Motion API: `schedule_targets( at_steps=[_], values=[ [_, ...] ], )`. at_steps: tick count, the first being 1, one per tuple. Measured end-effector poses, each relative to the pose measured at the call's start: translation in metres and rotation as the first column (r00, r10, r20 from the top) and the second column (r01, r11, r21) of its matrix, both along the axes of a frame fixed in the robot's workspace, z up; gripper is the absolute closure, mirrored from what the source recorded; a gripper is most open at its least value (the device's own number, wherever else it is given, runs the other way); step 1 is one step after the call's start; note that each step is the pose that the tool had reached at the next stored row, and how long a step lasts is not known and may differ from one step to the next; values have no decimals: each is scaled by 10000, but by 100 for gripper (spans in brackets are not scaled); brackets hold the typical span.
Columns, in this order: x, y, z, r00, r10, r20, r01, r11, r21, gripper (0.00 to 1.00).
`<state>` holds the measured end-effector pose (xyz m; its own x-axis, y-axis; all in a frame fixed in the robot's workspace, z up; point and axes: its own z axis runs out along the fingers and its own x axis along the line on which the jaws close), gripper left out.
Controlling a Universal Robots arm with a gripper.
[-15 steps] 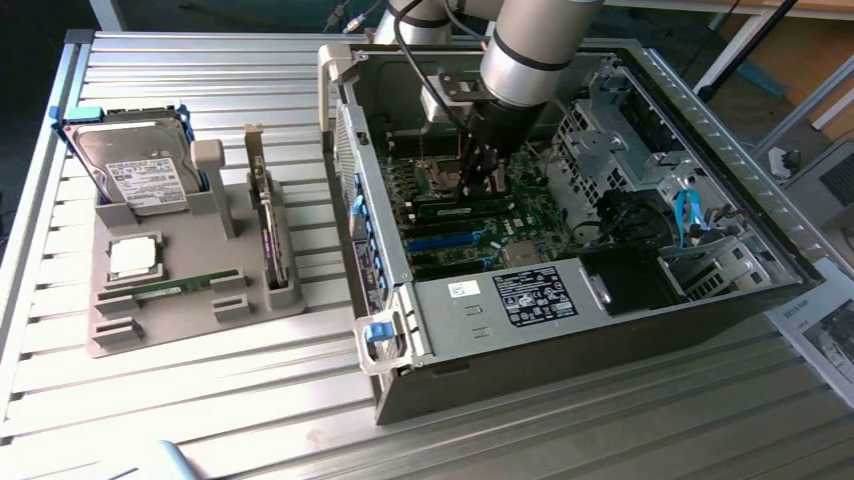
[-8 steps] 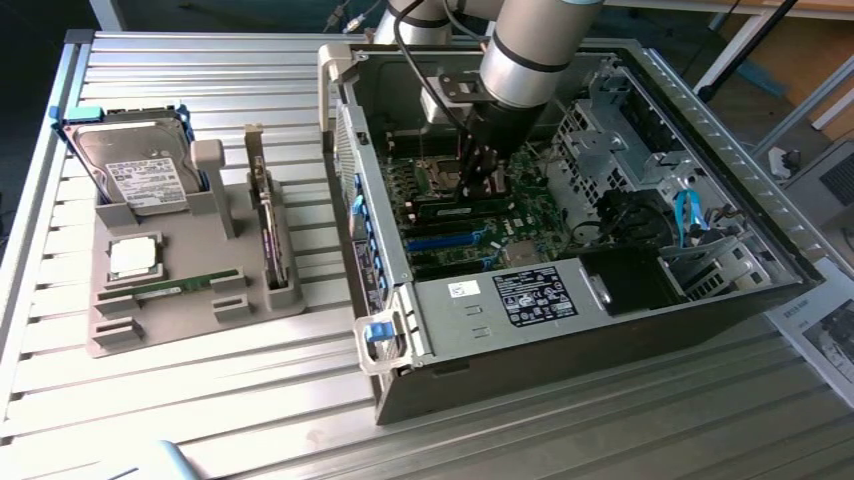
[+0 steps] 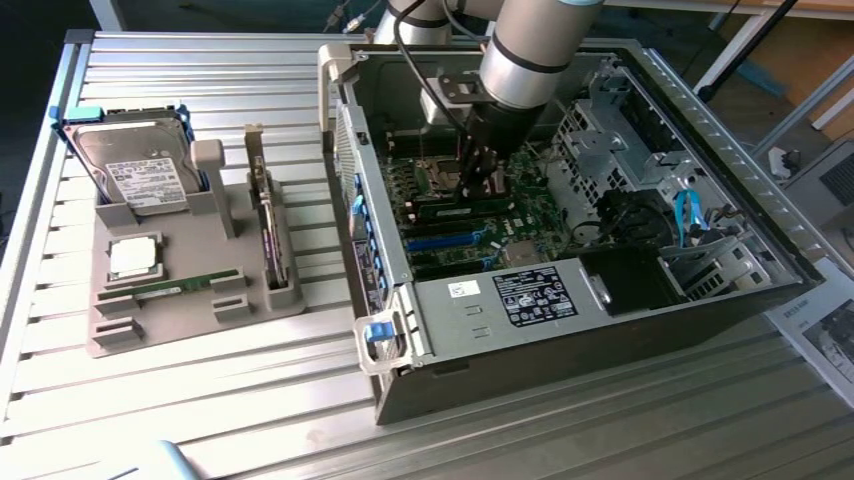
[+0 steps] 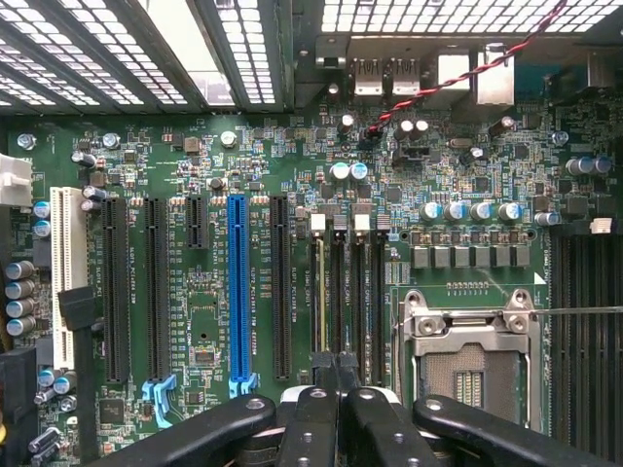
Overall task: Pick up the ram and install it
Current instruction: 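Press down the ram until it locks into place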
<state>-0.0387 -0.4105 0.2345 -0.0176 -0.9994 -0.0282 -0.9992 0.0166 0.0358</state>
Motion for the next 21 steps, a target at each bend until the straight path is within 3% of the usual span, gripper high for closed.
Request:
schedule_targets(
  at_steps=[21],
  values=[
    [-2, 1, -19, 10000, 0, 5, 0, 10000, 7, 90]
  ],
)
